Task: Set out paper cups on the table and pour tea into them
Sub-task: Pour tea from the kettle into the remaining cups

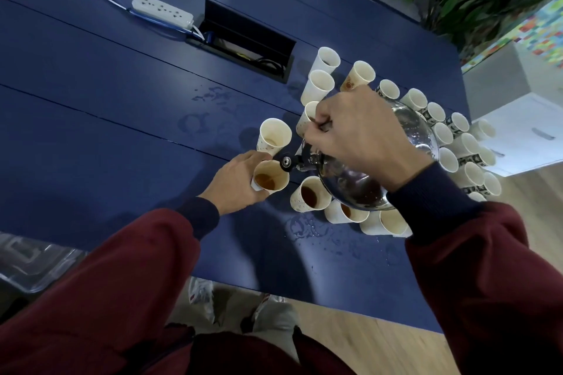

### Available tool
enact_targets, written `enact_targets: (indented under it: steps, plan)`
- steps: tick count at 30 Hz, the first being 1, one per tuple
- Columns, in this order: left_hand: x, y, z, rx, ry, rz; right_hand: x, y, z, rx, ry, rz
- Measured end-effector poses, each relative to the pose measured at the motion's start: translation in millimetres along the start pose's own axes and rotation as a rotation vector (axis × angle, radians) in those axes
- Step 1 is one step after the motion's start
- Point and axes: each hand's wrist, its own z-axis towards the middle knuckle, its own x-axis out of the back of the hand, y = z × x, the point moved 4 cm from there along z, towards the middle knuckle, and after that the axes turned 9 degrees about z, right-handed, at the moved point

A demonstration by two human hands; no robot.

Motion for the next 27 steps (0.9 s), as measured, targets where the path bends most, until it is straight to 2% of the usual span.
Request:
enact_targets:
  steps: [11,15,18,24,27]
  plan:
    - [7.1,6.2,1.9,0.048,-0.018,-0.003,14.8,26.9,-9.5,-0.102,0.163,0.357]
    - [23.4,12.1,9.6,0.101,0.148,-0.053,30.7,41.6,0.7,-0.146,0.217,0.487]
    - [34.1,13.1,26.8,0.143,0.235,-0.025,37.9,49.0,14.4,-0.134,0.232,0.488]
    - [28.0,6.6,69.0,0.244,0.045,0.097,36.0,63.9,39.6,-0.073,0.194,0.459]
    - [24.0,4.4,81.4,0.25,0.0,0.123,26.7,68.4,49.6,-0.058,0.143,0.456]
